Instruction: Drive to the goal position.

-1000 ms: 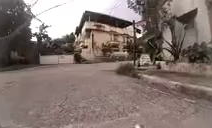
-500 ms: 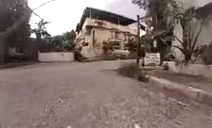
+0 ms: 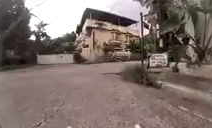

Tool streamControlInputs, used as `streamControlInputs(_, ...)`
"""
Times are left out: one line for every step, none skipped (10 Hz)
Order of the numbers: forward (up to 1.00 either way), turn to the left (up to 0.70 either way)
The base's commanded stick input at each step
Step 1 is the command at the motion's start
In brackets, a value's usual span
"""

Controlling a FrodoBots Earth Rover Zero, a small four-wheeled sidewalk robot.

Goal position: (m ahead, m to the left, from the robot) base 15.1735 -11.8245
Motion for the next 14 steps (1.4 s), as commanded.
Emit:
streamControlInputs(1.0,0.03)
streamControlInputs(1.0,0.03)
streamControlInputs(1.0,0.03)
streamControlInputs(1.0,0.03)
streamControlInputs(1.0,0.03)
streamControlInputs(1.0,0.03)
streamControlInputs(1.0,0.03)
streamControlInputs(1.0,0.03)
streamControlInputs(1.0,0.03)
streamControlInputs(1.0,0.03)
streamControlInputs(1.0,0.03)
streamControlInputs(1.0,0.03)
streamControlInputs(1.0,0.03)
streamControlInputs(1.0,0.03)
